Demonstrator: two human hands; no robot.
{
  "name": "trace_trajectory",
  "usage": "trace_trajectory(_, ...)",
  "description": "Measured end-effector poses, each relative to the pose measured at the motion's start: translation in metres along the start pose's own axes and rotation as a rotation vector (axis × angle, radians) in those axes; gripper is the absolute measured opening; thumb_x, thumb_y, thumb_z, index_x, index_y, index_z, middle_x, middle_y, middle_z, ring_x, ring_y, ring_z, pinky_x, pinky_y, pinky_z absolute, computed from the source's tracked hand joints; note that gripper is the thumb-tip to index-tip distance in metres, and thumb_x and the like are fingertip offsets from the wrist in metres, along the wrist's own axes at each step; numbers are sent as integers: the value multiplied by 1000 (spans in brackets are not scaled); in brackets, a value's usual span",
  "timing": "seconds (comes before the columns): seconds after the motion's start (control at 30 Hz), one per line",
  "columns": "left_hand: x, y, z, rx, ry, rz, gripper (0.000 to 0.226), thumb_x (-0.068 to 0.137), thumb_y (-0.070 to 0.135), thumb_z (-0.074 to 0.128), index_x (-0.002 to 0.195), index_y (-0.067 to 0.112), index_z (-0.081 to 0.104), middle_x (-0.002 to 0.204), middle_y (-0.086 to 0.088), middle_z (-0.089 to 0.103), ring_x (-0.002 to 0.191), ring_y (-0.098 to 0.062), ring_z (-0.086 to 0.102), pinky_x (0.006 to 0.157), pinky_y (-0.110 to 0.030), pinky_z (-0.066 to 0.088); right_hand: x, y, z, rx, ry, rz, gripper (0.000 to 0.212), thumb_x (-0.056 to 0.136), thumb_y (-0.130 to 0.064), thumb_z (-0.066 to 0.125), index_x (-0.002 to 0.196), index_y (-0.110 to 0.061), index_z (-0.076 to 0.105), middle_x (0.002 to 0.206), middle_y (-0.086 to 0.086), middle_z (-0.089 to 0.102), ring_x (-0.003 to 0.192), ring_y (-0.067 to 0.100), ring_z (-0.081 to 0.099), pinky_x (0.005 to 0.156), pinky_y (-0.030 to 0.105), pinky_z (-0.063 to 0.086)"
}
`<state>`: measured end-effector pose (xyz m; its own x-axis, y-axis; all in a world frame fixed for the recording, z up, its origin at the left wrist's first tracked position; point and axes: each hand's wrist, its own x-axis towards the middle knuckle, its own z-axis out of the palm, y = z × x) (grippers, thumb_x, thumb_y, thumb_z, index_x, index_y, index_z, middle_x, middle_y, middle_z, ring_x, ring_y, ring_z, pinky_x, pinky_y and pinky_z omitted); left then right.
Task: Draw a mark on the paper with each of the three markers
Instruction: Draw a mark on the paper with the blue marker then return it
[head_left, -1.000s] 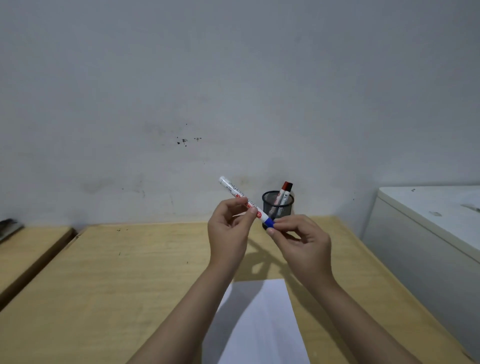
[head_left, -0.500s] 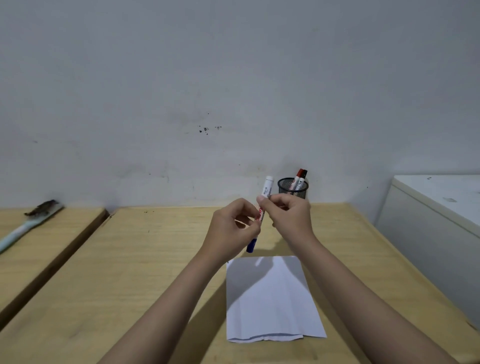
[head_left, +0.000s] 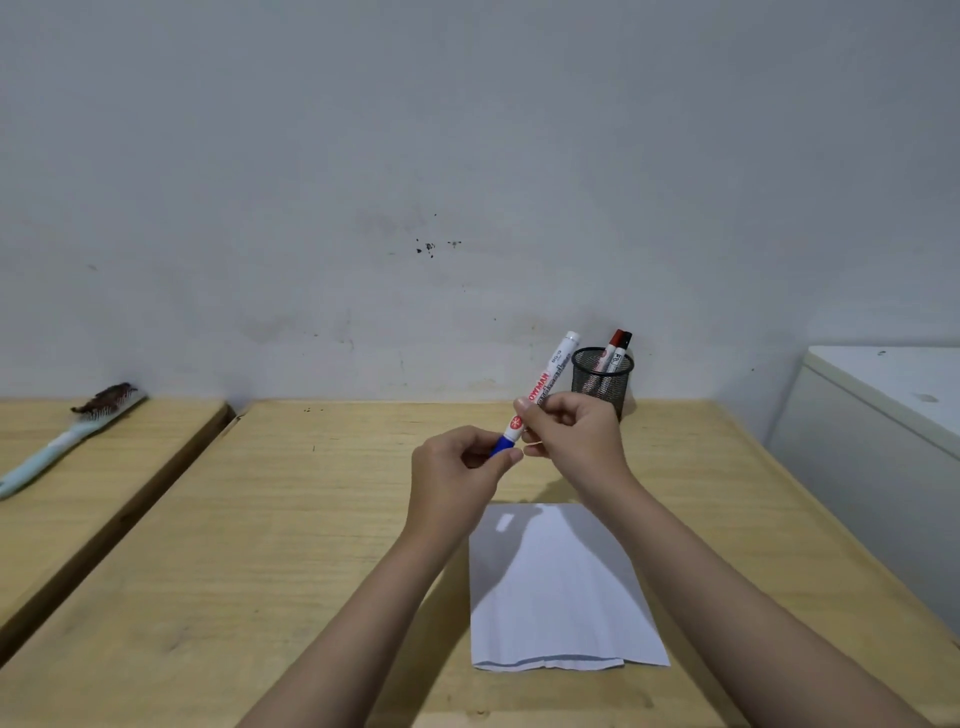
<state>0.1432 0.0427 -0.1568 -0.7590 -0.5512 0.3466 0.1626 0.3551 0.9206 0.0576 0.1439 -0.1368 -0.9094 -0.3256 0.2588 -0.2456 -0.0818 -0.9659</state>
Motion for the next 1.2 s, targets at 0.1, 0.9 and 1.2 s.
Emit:
trace_trajectory(0.1, 3, -4, -1, 8, -50, -24, 10, 78, 13, 71, 71, 21, 72, 66, 0, 71, 61, -8, 65, 61, -18, 51, 3, 0, -1, 9, -5, -19, 16, 86, -10, 66, 74, 1, 67, 57, 2, 66, 48, 4, 60, 52, 19, 54)
trace_trajectory(0.9, 67, -74, -18, 486, -285, -315, 33, 69, 1, 72, 100, 8, 67, 79, 2, 61, 79, -16, 59, 69, -21, 42, -12, 28, -15, 138, 56, 66, 11, 85, -12, 66, 82, -3, 60, 67, 3, 69, 53, 9, 64, 57, 24, 57)
trace_trajectory(1.2, 38, -68, -40, 278, -230, -280, 24, 71, 11, 77, 92, 12, 68, 78, 4, 63, 67, -8, 59, 66, -18, 47, -15, 50, 2, 159, -49, 249, 17, 81, 2, 59, 69, -11, 58, 70, 12, 69, 64, 20, 68, 61, 29, 55)
